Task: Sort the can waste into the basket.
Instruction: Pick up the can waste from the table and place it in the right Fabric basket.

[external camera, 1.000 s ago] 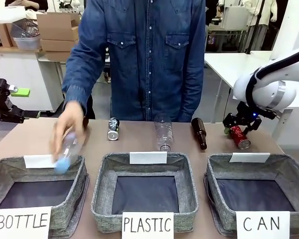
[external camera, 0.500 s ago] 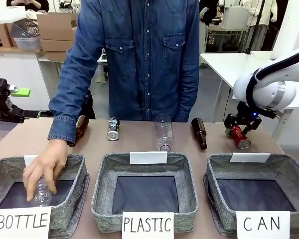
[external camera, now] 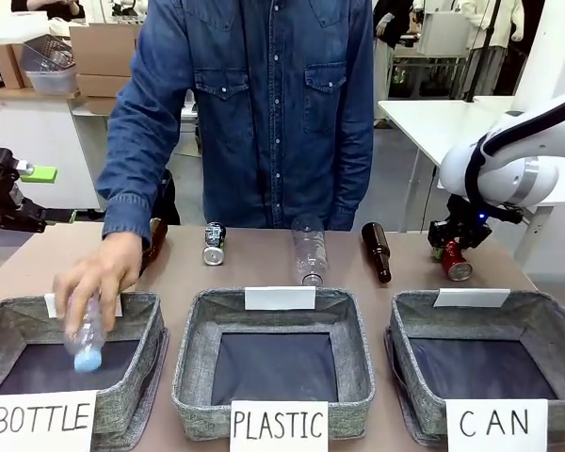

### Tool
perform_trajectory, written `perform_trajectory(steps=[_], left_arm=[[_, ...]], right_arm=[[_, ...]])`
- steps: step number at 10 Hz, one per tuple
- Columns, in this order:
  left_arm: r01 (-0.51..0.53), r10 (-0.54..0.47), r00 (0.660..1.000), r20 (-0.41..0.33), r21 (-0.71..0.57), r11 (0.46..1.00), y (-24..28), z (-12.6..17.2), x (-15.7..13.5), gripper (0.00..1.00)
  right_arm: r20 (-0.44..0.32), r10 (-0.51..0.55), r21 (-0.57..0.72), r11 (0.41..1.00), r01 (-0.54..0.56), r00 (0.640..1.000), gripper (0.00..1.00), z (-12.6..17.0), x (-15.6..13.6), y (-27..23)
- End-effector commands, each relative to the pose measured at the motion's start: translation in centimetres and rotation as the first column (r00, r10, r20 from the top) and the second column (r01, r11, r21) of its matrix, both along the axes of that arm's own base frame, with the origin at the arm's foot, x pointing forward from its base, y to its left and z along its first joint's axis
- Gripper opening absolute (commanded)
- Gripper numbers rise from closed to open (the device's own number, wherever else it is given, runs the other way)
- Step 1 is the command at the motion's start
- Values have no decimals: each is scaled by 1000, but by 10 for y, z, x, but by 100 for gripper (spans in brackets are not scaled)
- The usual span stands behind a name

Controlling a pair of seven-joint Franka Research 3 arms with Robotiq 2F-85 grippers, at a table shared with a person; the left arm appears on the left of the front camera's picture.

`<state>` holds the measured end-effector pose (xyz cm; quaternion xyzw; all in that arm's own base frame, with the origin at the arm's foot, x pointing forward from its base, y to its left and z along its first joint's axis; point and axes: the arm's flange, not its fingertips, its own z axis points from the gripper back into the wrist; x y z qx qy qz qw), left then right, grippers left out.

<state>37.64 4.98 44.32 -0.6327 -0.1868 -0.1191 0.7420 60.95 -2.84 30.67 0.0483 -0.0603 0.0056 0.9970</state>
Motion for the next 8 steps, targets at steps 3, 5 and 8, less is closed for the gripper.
perform_trajectory(steps=[3,5,8], left_arm=[[2,-2,1000,27,-17,1000,-1,1,1,100],[2,-2,1000,27,-17,1000,-1,1,1,100],[2,-2,1000,27,-17,1000,-1,1,1,100]], right_arm=[[-49,-2,22,1000,3,999,15,-2,9,4],[-46,-3,25,1000,4,999,15,-1,8,3],[-20,-3,30,1000,4,1000,15,19,-1,-3]])
